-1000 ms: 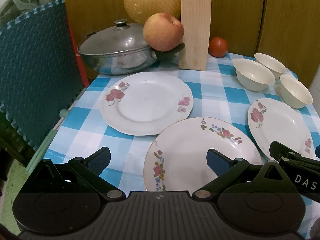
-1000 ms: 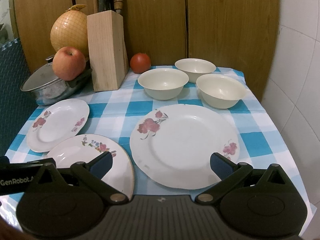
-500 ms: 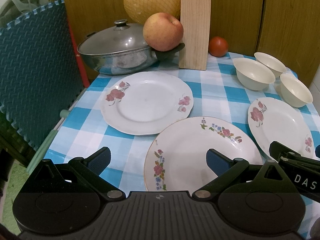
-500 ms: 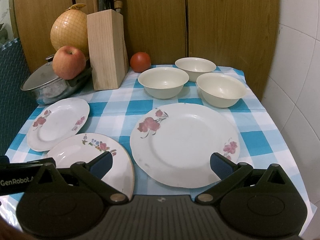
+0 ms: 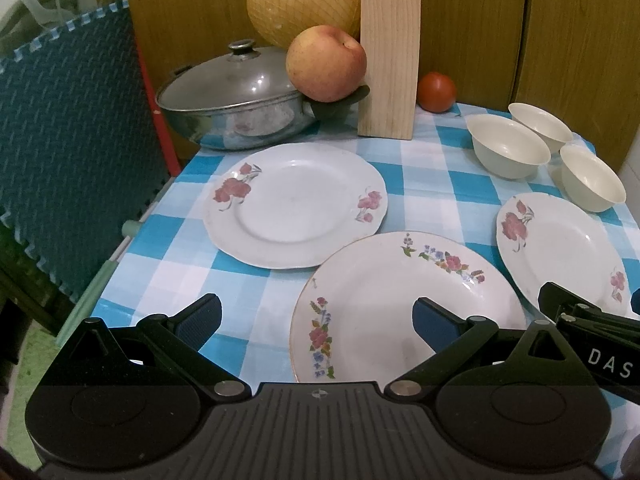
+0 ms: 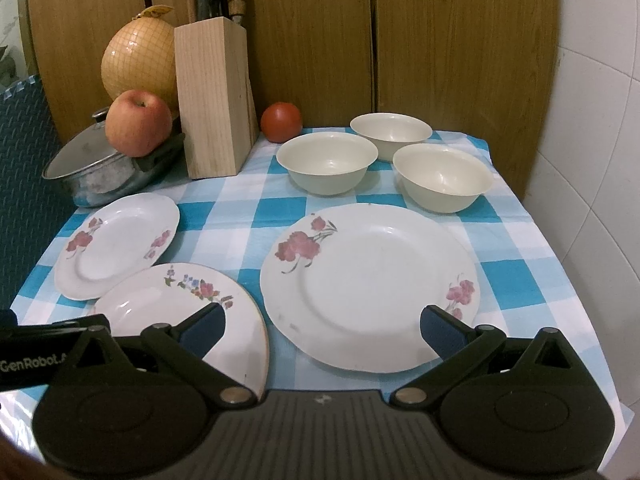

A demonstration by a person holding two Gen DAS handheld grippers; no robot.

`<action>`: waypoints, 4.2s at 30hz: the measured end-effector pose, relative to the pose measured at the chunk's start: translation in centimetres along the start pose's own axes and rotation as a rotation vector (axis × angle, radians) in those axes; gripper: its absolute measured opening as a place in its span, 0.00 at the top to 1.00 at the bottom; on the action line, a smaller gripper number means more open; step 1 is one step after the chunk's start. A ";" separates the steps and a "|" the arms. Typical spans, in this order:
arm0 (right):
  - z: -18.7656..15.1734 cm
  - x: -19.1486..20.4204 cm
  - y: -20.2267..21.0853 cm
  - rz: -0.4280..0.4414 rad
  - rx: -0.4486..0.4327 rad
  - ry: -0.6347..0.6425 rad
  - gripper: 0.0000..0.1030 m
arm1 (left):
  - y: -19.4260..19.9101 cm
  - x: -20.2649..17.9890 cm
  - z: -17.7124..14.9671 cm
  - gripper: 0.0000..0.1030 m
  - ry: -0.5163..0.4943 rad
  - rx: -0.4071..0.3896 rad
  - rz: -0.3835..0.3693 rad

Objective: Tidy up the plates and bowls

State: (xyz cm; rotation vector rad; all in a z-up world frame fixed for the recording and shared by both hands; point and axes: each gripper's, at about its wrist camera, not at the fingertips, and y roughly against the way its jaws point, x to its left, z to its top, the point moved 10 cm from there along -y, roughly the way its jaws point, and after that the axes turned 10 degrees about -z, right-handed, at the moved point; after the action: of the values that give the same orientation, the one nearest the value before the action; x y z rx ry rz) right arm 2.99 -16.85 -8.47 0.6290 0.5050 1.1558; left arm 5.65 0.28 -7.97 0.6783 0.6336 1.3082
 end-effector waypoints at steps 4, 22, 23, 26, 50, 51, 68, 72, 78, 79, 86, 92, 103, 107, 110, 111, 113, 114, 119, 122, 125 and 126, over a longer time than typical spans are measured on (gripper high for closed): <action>-0.2 0.1 -0.1 -0.006 0.004 0.005 0.01 | 0.2 0.1 0.0 0.00 0.001 -0.004 -0.005; -0.2 0.2 0.0 0.001 0.009 0.010 0.01 | 0.3 -0.1 0.1 0.00 -0.002 -0.005 -0.004; -0.3 0.2 0.1 0.004 0.009 0.013 0.01 | 0.4 -0.1 0.1 0.00 -0.006 -0.005 -0.007; -0.8 0.2 -0.1 0.016 0.028 0.026 0.01 | 0.5 0.4 -0.4 0.00 -0.007 -0.010 -0.021; -4.3 2.5 -1.0 0.214 0.147 0.037 0.44 | -3.0 2.7 -3.3 0.21 0.107 0.165 -0.132; -4.2 2.5 -1.0 0.223 0.149 0.032 0.46 | -3.1 2.6 -3.2 0.22 0.102 0.164 -0.139; -4.3 3.5 -1.1 0.388 0.214 -0.038 0.80 | -3.8 0.2 -2.7 0.22 0.031 0.177 -0.193; -4.2 3.3 -1.3 0.390 0.226 -0.054 0.80 | -3.9 0.3 -2.4 0.27 0.041 0.172 -0.203; -5.4 2.2 0.1 0.372 0.237 -0.019 0.80 | -2.6 -0.6 -3.8 0.27 0.004 0.187 -0.230; -5.5 1.8 0.3 0.367 0.241 -0.025 0.80 | -2.5 -1.0 -3.9 0.27 -0.003 0.190 -0.237; -5.2 -0.6 1.4 0.289 0.180 0.007 0.80 | -2.0 -0.8 -3.7 0.27 -0.022 0.172 -0.218; -3.3 -4.2 1.3 0.221 0.147 -0.095 0.78 | -0.4 -2.1 -1.0 0.17 -0.105 0.062 -0.163; -0.2 -10.8 -2.7 0.064 0.160 -0.288 0.67 | -5.1 -10.4 4.5 0.15 -0.216 0.072 -0.323; -0.4 -11.3 -4.4 0.074 0.200 -0.319 0.67 | -8.0 -11.2 5.5 0.16 -0.200 0.093 -0.363; -0.6 -11.6 -5.2 0.056 0.210 -0.314 0.67 | -9.4 -11.0 6.0 0.16 -0.196 0.094 -0.365; -0.6 -11.8 -5.4 0.059 0.214 -0.321 0.67 | -9.9 -11.1 6.1 0.17 -0.187 0.096 -0.372; -0.6 -11.9 -5.8 0.063 0.221 -0.334 0.67 | -10.4 -11.4 6.1 0.18 -0.182 0.108 -0.394; -0.6 -11.9 -6.0 0.067 0.222 -0.338 0.67 | -10.7 -11.7 6.1 0.18 -0.184 0.114 -0.405; -0.6 -11.5 -6.9 0.098 0.234 -0.347 0.67 | -11.7 -13.2 5.9 0.24 -0.197 0.140 -0.463; -0.5 -11.5 -7.1 0.110 0.234 -0.352 0.67 | -12.6 -13.4 5.7 0.28 -0.164 0.168 -0.500; -0.4 -11.5 -7.2 0.125 0.232 -0.353 0.69 | -12.9 -13.6 6.0 0.29 -0.167 0.163 -0.512; -0.4 -11.4 -7.3 0.131 0.231 -0.352 0.72 | -12.9 -13.7 6.0 0.30 -0.164 0.163 -0.522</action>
State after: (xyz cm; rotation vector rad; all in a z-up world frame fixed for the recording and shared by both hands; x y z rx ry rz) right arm 3.90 -29.50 -13.23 1.0564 0.3001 1.0865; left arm 16.35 -15.47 -13.24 0.6866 0.7284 0.7160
